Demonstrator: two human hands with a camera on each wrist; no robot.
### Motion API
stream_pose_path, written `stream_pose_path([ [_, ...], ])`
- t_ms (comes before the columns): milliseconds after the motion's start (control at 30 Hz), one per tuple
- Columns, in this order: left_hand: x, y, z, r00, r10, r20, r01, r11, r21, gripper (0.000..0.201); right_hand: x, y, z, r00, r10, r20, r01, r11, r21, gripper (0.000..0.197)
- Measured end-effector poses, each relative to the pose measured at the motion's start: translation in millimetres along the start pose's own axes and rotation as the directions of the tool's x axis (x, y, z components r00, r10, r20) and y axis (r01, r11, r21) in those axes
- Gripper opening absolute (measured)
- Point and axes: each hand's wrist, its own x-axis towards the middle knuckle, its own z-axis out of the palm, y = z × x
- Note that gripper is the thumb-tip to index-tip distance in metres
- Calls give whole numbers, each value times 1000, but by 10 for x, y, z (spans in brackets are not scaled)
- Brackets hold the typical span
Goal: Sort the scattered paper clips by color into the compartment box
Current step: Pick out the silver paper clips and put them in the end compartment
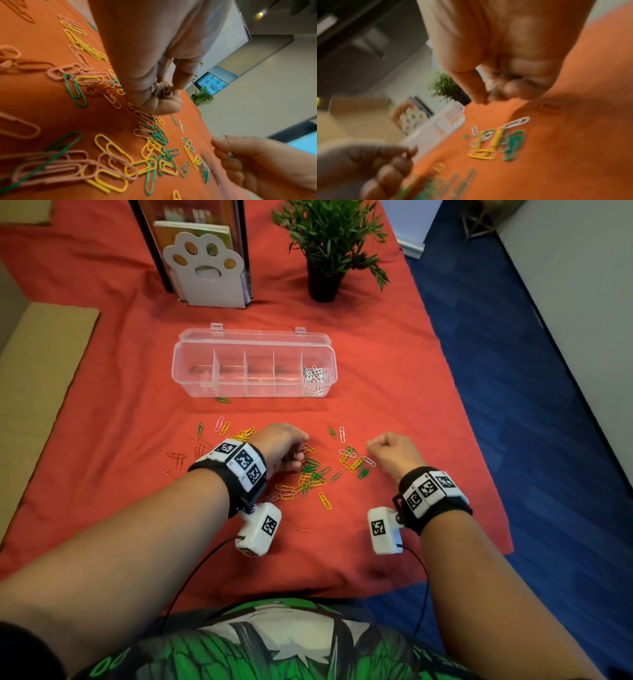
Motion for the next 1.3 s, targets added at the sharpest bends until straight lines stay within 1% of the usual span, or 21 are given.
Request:
stream_pose_path([
  [67,33,-56,15,997,78,-17,-75,986,150,23,-27,-1,-43,999,-25,-43,14,970,-243,8],
  [100,46,-72,30,990,139,-17,-128,949,289,20,-33,10,-44,998,-40,-50,20,941,-338,8],
  [167,43,-66,84,963,270,14,-232,798,556,13,-46,51,-12,995,-82,-50,48,879,-474,14],
  [233,44,-34,169,934,349,80,-294,618,729,20,-77,84,54,992,-124,-25,88,820,-566,23],
  [333,77,1,343,875,431,222,-392,358,848,29,-117,93,127,988,-156,-21,105,753,-650,31],
  [400,92,-13,444,854,405,327,-442,233,866,31,-119,91,147,984,-177,-15,119,719,-685,31],
  [467,96,-55,497,853,374,365,-445,152,883,31,-106,101,150,982,-190,-1,130,677,-724,30],
  [567,109,-114,482,878,340,337,-396,121,910,28,-82,110,131,978,-211,-2,133,625,-769,30],
  [667,121,-122,414,891,334,308,-371,145,917,25,-74,102,128,973,-229,1,146,615,-775,31],
  [733,124,-97,383,874,392,289,-385,194,902,19,-87,77,139,968,-250,22,171,595,-785,30],
  [800,141,-74,385,855,448,262,-391,224,893,22,-102,40,150,963,-266,32,186,581,-792,30],
  [867,179,-63,426,851,461,254,-393,237,888,24,-115,-5,166,965,-259,50,193,564,-803,32],
  [933,227,-68,487,855,443,269,-391,210,896,26,-119,-45,187,965,-251,73,199,527,-826,34],
  [1000,266,-79,542,853,425,303,-392,140,909,26,-101,-58,186,969,-232,87,200,526,-827,35],
  [1033,288,-87,560,848,425,316,-394,106,913,25,-85,-62,167,975,-206,85,191,579,-793,34],
  [1100,317,-91,590,844,421,332,-391,61,918,24,-39,-81,77,985,-149,91,171,732,-659,27],
  [1167,335,-113,582,850,416,323,-384,69,921,24,-15,-121,-4,991,-44,123,93,899,-428,16],
  [1200,339,-122,563,858,412,308,-376,92,922,25,-18,-129,-35,987,1,161,36,973,-226,13],
  [1233,358,-141,543,858,420,295,-376,122,919,25,-39,-143,-58,982,40,183,-49,998,48,12],
  [1267,349,-139,521,860,428,278,-378,169,910,25,-65,-143,-68,974,99,202,-164,928,335,16],
  [1300,339,-130,480,870,430,241,-366,237,900,23,-68,-110,-74,963,131,235,-242,803,545,20],
])
